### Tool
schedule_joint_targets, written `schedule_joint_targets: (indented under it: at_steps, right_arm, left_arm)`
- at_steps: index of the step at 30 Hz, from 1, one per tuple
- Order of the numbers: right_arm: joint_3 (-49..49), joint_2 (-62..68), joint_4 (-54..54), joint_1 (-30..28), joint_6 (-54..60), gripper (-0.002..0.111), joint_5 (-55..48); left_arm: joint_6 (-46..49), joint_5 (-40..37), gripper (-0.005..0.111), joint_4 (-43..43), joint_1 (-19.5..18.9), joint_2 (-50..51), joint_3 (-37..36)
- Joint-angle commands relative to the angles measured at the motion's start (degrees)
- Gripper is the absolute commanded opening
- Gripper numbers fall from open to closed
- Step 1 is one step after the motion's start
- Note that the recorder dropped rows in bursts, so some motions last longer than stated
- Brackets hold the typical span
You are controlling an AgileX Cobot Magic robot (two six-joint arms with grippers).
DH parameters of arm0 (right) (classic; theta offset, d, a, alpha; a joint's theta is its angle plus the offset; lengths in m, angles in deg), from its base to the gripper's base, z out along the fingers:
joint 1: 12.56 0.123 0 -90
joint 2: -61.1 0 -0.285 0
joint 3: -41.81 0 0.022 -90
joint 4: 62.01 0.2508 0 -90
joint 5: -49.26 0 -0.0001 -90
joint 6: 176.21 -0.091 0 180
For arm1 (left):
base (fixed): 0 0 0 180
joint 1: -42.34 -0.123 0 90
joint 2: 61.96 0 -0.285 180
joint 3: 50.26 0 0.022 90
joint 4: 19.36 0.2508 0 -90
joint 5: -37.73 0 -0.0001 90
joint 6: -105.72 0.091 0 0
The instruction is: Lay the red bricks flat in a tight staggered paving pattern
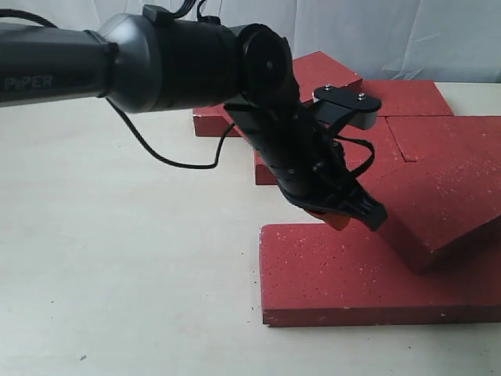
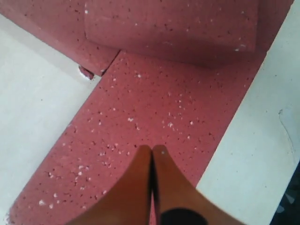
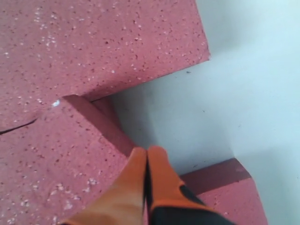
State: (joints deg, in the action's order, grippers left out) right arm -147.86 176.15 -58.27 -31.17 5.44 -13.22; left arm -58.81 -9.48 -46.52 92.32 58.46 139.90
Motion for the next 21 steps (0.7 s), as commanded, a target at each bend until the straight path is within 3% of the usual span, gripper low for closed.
schedule_joint_targets:
  at_steps: [1,10,21]
  right_arm:
    - [-0.22,2.42,0.6,-0.75,-0.38,-0.001,0.62]
    - [-0.22,6.35,4.71,-0.75,-0.38,-0.001,0.74]
    - [-0.22,7.6,9.57,-0.75,1.55,-0.001,-1.63]
  left_arm:
    - [0.22,-1.66,0.0,-1.68,0.43,3.7,4.47]
    - [0.22,-3.51,0.0,-2.99,0.43,8.45,6.9]
    - [1.32,-0.16,0.0,-5.41,0.43,9.06,6.9]
